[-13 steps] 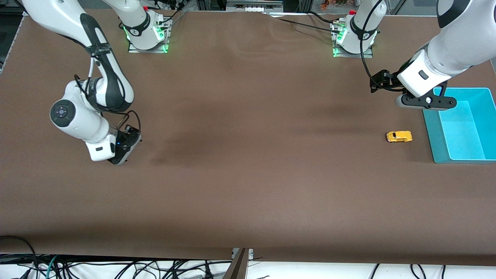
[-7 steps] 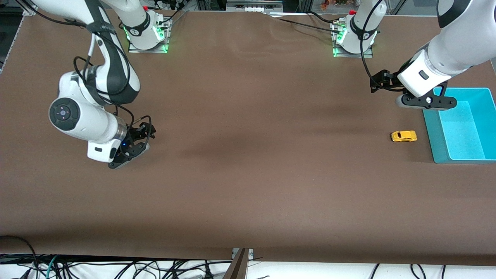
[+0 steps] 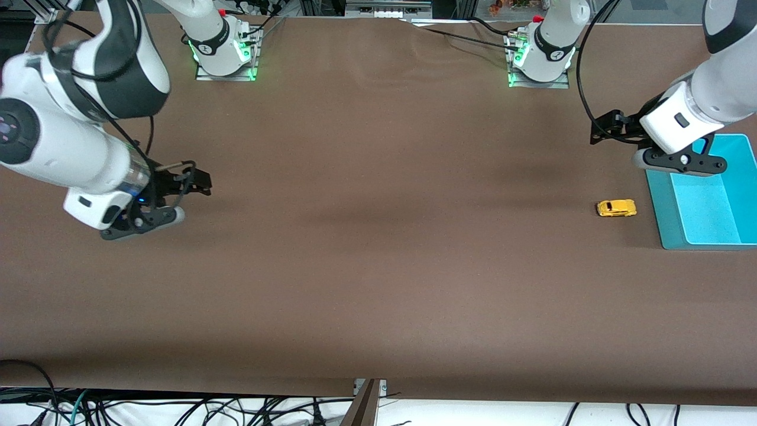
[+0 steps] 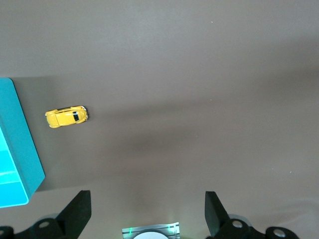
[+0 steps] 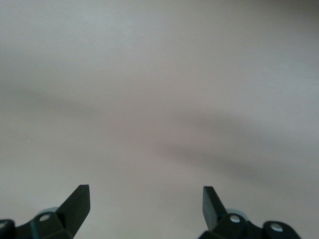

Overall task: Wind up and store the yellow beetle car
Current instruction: 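Raise the right gripper to rest while the left gripper approaches the car, then lower the left gripper over the yellow car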

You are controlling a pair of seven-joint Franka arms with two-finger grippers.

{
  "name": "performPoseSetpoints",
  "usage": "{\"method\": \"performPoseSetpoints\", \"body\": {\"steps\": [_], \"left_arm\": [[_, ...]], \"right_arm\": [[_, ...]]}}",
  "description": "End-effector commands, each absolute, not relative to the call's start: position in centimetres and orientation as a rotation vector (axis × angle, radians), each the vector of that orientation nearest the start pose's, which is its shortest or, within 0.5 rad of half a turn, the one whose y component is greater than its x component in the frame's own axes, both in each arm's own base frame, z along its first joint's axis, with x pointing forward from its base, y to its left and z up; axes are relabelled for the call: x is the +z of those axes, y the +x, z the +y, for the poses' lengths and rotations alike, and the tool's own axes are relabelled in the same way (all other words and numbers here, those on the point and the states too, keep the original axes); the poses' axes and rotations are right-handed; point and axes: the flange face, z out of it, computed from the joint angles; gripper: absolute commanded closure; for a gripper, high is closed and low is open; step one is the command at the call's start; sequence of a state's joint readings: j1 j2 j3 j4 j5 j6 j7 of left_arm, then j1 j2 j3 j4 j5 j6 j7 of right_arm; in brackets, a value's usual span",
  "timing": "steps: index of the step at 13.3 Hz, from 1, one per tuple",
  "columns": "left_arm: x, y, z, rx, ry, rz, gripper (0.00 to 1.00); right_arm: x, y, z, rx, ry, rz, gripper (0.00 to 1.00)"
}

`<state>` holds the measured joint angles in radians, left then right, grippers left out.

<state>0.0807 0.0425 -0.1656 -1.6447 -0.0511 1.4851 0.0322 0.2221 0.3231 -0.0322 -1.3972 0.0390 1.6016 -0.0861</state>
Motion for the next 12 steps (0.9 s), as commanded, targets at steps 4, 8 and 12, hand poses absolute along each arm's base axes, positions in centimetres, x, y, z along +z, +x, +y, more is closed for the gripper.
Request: {"method": "performPoseSetpoints", "body": {"steps": [4, 8, 12], "left_arm": [[54.1, 55.2, 0.3, 0.396, -3.195, 0.498, 0.00], [51.7, 55.3, 6.3, 0.440, -3.172, 0.825, 0.00], [45.4, 56.2, 11.0, 0.597, -3.120, 1.075, 0.00]], "right_arm": [[57.9, 61.6, 4.4, 0.091, -3.191, -0.240, 0.00], [61.9, 58.8, -0.2, 0.023, -3.195, -0.121, 0.00], [61.2, 58.0, -4.6, 0.062, -3.189, -0.001, 0.00]]}}
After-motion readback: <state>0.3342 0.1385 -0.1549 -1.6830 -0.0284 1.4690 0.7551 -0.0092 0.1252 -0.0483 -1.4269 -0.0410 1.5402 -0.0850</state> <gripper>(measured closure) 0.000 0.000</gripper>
